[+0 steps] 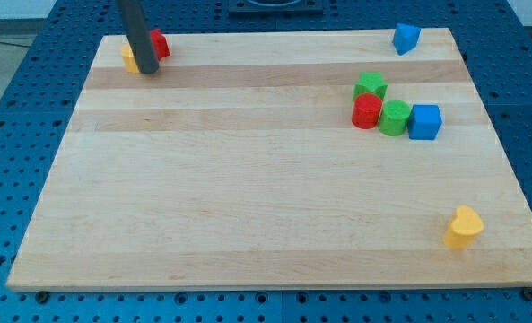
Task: Drag the yellow hexagon to the left of the red star
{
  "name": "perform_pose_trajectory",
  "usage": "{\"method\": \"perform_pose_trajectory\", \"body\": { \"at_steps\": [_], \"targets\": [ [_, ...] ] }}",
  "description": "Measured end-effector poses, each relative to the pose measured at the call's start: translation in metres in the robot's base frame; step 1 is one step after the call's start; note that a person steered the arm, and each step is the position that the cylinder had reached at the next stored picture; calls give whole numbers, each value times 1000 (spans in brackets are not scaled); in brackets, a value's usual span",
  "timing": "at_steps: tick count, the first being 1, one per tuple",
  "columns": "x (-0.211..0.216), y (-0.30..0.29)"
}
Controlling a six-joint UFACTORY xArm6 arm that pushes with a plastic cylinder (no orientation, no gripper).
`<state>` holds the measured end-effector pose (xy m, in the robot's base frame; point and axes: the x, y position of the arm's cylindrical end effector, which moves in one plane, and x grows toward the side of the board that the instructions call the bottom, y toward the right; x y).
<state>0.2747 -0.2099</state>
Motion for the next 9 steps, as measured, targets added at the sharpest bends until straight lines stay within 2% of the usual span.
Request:
{"method": "perform_pose_trajectory", "body": {
  "at_steps": [4, 8, 9],
  "targets": [
    [0, -49],
    [-19, -49],
    [-19, -74]
  ]
}}
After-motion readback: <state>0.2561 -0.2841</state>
